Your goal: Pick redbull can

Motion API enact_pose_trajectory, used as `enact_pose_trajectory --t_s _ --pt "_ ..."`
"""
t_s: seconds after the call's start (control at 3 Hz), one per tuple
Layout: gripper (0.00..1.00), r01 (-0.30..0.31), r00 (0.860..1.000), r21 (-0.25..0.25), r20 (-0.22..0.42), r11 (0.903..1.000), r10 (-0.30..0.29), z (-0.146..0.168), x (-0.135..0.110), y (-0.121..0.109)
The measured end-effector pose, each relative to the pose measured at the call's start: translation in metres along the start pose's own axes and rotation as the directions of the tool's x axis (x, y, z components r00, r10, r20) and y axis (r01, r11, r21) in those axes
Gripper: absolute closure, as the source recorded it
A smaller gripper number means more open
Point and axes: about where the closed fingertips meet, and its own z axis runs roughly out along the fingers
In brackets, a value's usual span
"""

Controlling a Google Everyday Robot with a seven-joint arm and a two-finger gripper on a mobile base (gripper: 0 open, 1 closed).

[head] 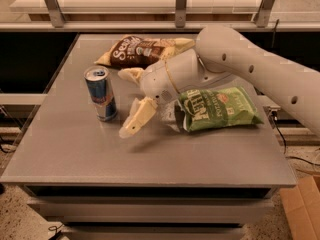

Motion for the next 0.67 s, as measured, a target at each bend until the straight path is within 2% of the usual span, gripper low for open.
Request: enact_pose_trajectory --t_s 0.33,0.67 --pt "0.18 0.022 0.999 -0.049 0.046 0.9985 -0.019 0.0181 -0.0121 -0.0015" --pt "0.41 0.037 0.996 -0.082 0.079 0.9959 -0.030 0.0278 -0.0215 -0.0039"
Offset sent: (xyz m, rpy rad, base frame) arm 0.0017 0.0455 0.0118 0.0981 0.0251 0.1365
